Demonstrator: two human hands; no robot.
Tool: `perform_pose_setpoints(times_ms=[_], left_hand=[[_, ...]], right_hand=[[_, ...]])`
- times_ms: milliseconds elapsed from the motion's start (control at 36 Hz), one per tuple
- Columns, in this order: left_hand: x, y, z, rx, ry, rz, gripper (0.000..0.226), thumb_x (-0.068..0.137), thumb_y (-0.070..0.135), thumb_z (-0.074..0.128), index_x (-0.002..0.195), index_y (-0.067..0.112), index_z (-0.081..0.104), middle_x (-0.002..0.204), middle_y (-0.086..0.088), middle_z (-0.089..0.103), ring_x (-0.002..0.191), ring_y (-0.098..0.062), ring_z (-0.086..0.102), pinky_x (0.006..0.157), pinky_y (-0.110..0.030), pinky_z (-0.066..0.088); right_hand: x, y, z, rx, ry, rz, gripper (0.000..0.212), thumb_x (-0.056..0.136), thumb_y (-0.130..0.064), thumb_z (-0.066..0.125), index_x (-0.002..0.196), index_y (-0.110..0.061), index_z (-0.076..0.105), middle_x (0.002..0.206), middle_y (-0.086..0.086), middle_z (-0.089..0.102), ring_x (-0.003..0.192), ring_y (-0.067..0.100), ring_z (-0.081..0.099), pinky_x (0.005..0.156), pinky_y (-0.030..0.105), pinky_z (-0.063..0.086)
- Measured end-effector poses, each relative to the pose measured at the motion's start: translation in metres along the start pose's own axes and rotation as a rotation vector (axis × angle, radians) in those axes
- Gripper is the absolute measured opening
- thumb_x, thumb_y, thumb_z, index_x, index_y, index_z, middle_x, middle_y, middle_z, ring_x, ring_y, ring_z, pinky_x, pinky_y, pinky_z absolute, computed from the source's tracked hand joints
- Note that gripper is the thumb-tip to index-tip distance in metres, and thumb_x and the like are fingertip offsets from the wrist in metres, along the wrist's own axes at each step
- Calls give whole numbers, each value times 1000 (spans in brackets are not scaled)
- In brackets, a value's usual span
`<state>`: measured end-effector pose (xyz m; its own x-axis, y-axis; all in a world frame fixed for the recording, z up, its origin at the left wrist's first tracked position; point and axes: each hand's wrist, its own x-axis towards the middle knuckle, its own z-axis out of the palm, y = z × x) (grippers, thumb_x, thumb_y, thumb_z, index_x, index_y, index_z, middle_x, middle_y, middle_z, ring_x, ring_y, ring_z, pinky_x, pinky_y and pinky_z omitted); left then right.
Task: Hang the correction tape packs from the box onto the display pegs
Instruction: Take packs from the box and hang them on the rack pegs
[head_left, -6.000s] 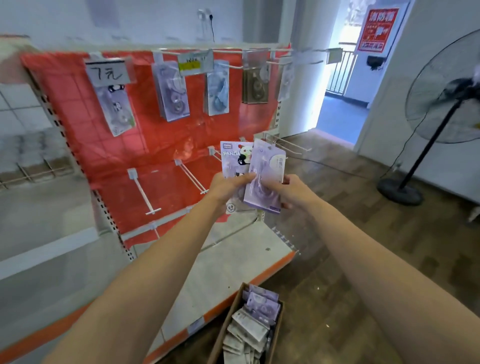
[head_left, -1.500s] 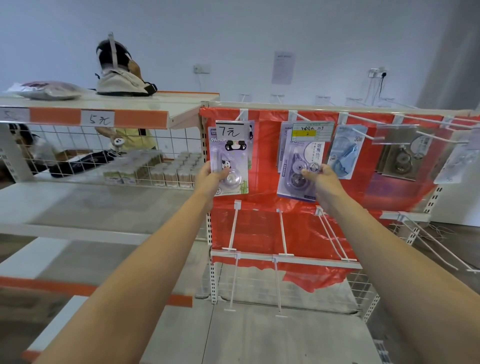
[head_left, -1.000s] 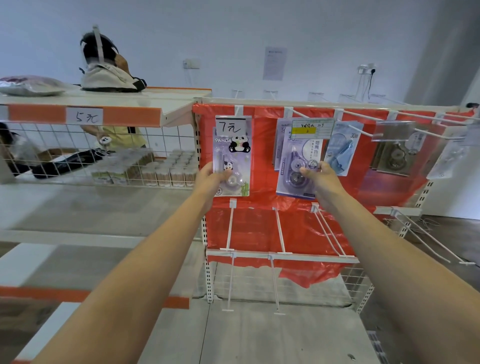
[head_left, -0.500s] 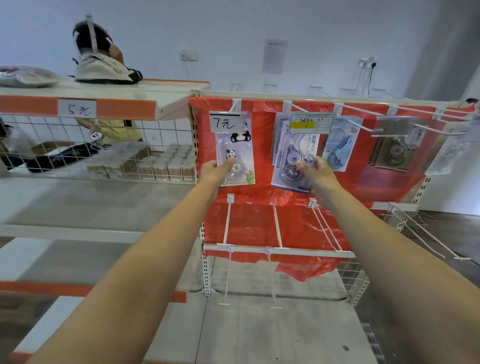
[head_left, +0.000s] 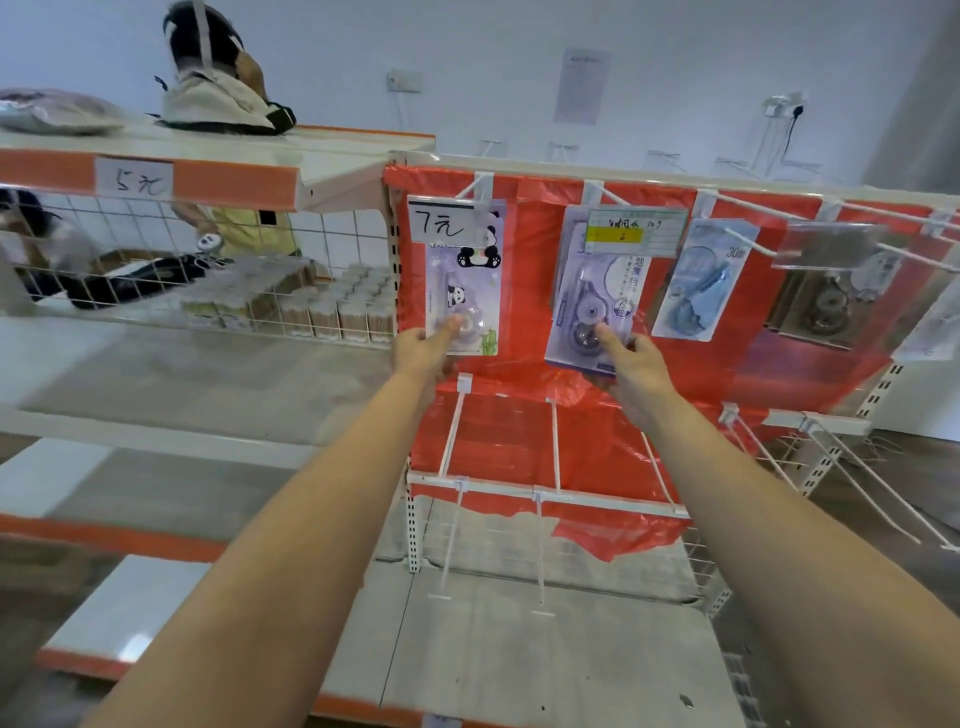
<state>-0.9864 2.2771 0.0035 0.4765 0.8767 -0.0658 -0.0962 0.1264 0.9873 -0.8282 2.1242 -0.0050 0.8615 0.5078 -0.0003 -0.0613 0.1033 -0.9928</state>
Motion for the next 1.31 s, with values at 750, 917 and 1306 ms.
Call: perform_pose_setpoints(times_ms=[750,917,1306], left_hand=[[116,-4,37,105,-1,59,37,86,33,69,71,13,42,77,-2,50,66,-15,49,58,-25,47],[133,-8,41,128,-5,95,36,87,36,68,83,9,45,80,-2,53,61,-13,49,50,-22,43],[124,-1,28,393,-39,194,31,87,36,68,76,12,51,74,-8,62,79,-27,67,75,-40,58]], right_hand=[[115,6,22,-266,265,-102,48,88,-38,67,119,-1,57,118,14,59,103,30,61,66,35,56],[138,12,24,-278,265,-75,63,83,-50,68,125,-4,55,120,16,61,102,33,63,80,47,58],[106,13,41,-435,311,-155,50,95,-45,52,120,-1,54,113,9,57,105,25,54,82,30,41]])
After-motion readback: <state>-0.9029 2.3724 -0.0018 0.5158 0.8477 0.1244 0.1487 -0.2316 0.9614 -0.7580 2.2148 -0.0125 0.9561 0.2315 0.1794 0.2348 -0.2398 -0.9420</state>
